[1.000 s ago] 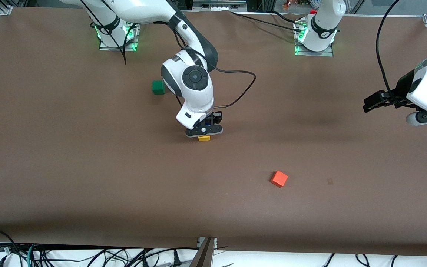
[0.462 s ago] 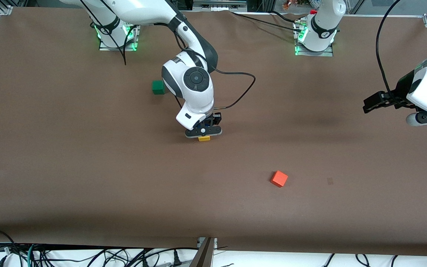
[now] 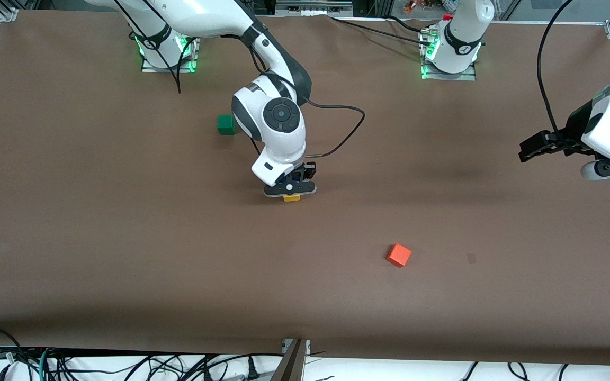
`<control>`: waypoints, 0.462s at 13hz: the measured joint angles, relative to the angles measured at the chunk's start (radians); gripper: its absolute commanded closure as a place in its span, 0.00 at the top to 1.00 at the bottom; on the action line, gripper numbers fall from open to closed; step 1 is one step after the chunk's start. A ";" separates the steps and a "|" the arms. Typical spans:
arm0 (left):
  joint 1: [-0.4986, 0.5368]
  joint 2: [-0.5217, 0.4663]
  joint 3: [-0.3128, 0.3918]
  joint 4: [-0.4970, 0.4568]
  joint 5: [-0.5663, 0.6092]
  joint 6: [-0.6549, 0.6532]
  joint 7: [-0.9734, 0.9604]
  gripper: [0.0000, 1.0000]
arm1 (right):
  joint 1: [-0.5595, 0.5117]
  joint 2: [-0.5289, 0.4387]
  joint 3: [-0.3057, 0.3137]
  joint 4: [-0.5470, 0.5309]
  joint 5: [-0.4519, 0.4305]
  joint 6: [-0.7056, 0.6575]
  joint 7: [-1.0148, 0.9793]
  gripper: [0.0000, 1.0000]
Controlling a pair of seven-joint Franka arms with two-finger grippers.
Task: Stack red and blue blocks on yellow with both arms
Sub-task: 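Lower the blue cube onto the red cube with the right gripper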
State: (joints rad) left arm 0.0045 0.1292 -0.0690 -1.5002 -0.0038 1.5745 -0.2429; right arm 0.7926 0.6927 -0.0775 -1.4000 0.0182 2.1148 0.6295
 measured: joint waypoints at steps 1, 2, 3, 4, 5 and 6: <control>0.000 0.000 0.000 0.002 0.000 0.001 0.000 1.00 | 0.000 -0.001 -0.001 0.004 0.000 0.000 0.000 1.00; 0.000 0.000 0.000 0.002 0.000 0.002 0.000 1.00 | 0.000 -0.003 -0.004 0.012 0.000 -0.003 0.000 1.00; 0.000 0.000 0.000 0.003 0.000 0.002 0.000 1.00 | -0.001 -0.007 -0.006 0.021 0.000 -0.014 0.000 1.00; 0.000 0.001 0.000 0.003 0.000 0.002 0.000 1.00 | -0.001 -0.016 -0.007 0.030 0.000 -0.030 0.000 1.00; 0.000 0.001 0.000 0.003 0.000 0.003 0.000 1.00 | -0.002 -0.030 -0.010 0.036 0.000 -0.051 0.000 1.00; 0.000 0.001 0.000 0.003 0.000 0.003 0.000 1.00 | -0.002 -0.049 -0.013 0.040 0.000 -0.077 0.000 1.00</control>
State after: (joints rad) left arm 0.0045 0.1301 -0.0690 -1.4967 -0.0038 1.5772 -0.2429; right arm 0.7906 0.6436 -0.0903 -1.3595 0.0186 2.0374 0.6296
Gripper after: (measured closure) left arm 0.000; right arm 0.000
